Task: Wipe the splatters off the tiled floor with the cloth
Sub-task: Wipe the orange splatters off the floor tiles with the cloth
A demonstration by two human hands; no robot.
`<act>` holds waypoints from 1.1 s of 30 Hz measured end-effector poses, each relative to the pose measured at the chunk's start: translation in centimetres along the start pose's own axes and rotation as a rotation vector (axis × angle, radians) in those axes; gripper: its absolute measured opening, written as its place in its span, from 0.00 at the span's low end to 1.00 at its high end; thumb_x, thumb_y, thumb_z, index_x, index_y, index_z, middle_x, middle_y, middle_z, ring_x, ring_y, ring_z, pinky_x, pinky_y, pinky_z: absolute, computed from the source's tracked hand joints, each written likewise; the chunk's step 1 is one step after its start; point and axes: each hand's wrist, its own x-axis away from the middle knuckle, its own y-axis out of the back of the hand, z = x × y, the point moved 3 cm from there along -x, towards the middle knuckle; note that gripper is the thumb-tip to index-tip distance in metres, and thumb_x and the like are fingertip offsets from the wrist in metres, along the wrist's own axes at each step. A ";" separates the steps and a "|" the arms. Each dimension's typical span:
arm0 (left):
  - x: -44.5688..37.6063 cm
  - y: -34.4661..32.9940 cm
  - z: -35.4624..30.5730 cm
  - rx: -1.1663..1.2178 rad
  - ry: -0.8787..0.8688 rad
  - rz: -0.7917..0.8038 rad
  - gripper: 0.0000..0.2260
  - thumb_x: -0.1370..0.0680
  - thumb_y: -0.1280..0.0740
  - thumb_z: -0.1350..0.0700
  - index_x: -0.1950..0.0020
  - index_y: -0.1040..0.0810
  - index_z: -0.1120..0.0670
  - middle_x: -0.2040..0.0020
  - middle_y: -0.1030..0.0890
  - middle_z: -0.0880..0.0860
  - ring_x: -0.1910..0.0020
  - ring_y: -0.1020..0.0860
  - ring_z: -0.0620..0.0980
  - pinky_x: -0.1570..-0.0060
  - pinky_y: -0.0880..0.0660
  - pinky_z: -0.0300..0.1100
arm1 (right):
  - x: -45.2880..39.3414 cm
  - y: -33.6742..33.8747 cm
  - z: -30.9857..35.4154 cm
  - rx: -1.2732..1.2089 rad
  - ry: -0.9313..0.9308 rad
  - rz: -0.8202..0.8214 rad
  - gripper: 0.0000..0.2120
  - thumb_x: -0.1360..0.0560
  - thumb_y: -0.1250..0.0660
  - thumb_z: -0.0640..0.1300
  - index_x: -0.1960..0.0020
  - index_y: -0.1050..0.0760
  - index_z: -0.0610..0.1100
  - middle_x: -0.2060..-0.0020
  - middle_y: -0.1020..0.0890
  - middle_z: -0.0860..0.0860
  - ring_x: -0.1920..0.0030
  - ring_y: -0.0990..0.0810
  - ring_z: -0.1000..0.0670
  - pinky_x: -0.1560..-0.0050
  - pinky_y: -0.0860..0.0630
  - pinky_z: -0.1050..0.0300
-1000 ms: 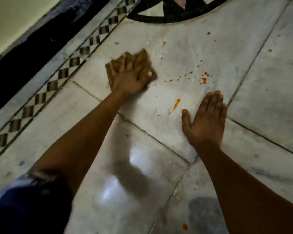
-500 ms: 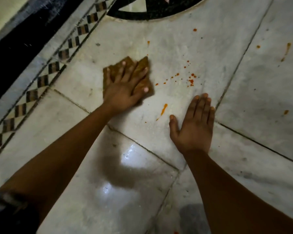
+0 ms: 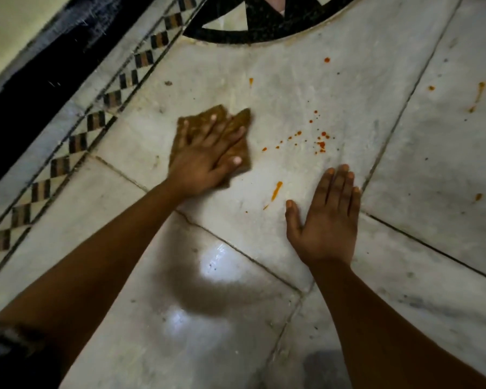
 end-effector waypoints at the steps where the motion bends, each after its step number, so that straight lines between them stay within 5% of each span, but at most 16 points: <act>1: 1.0 0.2 1.5 0.008 0.023 -0.011 0.30 0.26 0.59 0.35 0.25 0.54 0.42 0.22 0.49 0.48 0.24 0.53 0.50 0.29 0.59 0.61 | 0.0 0.0 0.0 0.001 0.000 -0.003 0.39 0.25 0.51 0.60 0.26 0.48 0.32 0.27 0.44 0.33 0.26 0.46 0.37 0.26 0.53 0.45; 8: -8.4 2.2 6.7 0.092 0.461 -0.023 0.26 0.19 0.55 0.40 0.23 0.55 0.46 0.22 0.54 0.51 0.23 0.58 0.52 0.30 0.65 0.60 | 0.0 -0.3 0.0 0.009 0.004 -0.013 0.39 0.25 0.52 0.60 0.26 0.49 0.32 0.26 0.45 0.34 0.25 0.47 0.38 0.26 0.54 0.46; 11: -7.5 1.5 3.5 0.041 0.265 0.002 0.28 0.21 0.55 0.37 0.23 0.54 0.45 0.22 0.51 0.51 0.23 0.56 0.53 0.31 0.64 0.62 | 0.0 -0.4 0.0 0.004 0.009 -0.016 0.39 0.25 0.51 0.60 0.26 0.48 0.32 0.27 0.45 0.33 0.25 0.47 0.37 0.26 0.53 0.45; 15: 4.0 0.5 1.8 0.045 -0.079 -0.094 0.32 0.24 0.51 0.35 0.23 0.50 0.47 0.24 0.44 0.50 0.25 0.46 0.52 0.30 0.52 0.62 | 0.1 -0.1 0.0 0.007 0.001 0.000 0.39 0.25 0.51 0.60 0.26 0.48 0.32 0.27 0.44 0.33 0.26 0.46 0.37 0.26 0.52 0.45; 18: 6.9 0.6 6.3 0.148 0.215 -0.154 0.39 0.27 0.48 0.32 0.23 0.52 0.50 0.23 0.46 0.54 0.25 0.46 0.52 0.28 0.51 0.57 | -0.1 -0.2 -0.1 0.015 -0.010 -0.001 0.39 0.25 0.51 0.60 0.26 0.48 0.32 0.27 0.44 0.33 0.26 0.46 0.37 0.26 0.53 0.46; 20: 4.6 1.0 9.7 0.096 0.514 -0.145 0.38 0.27 0.51 0.31 0.23 0.52 0.51 0.22 0.49 0.54 0.24 0.49 0.54 0.28 0.57 0.56 | 0.0 -0.2 -0.1 0.017 -0.004 -0.006 0.39 0.25 0.50 0.60 0.26 0.47 0.32 0.27 0.43 0.33 0.26 0.45 0.37 0.26 0.53 0.46; 23: -2.2 2.1 11.9 0.139 0.696 -0.119 0.34 0.23 0.53 0.33 0.22 0.51 0.51 0.22 0.52 0.54 0.23 0.54 0.53 0.28 0.62 0.59 | 0.0 -0.2 -0.1 0.023 0.001 -0.022 0.38 0.25 0.50 0.60 0.26 0.46 0.32 0.27 0.42 0.33 0.26 0.44 0.37 0.27 0.52 0.46; 27: -6.9 2.0 6.9 0.128 0.451 -0.094 0.33 0.23 0.55 0.34 0.22 0.51 0.49 0.22 0.51 0.54 0.23 0.53 0.52 0.28 0.64 0.58 | -0.1 -0.3 -0.1 0.025 0.004 -0.025 0.38 0.25 0.50 0.60 0.26 0.46 0.32 0.27 0.42 0.33 0.26 0.45 0.37 0.27 0.53 0.46; 30: -1.0 0.8 2.7 0.075 0.181 -0.093 0.35 0.25 0.55 0.34 0.22 0.50 0.51 0.22 0.50 0.54 0.23 0.52 0.51 0.27 0.61 0.56 | 0.0 -0.2 0.0 0.030 0.003 -0.006 0.38 0.25 0.50 0.60 0.26 0.47 0.32 0.27 0.43 0.33 0.26 0.46 0.37 0.27 0.53 0.46; 33: 4.5 0.1 3.4 0.102 0.268 -0.106 0.36 0.26 0.55 0.33 0.23 0.50 0.50 0.22 0.49 0.52 0.23 0.52 0.52 0.27 0.61 0.52 | 0.0 -0.2 0.0 0.034 -0.001 0.002 0.38 0.24 0.50 0.59 0.26 0.47 0.32 0.27 0.43 0.33 0.26 0.45 0.37 0.27 0.53 0.46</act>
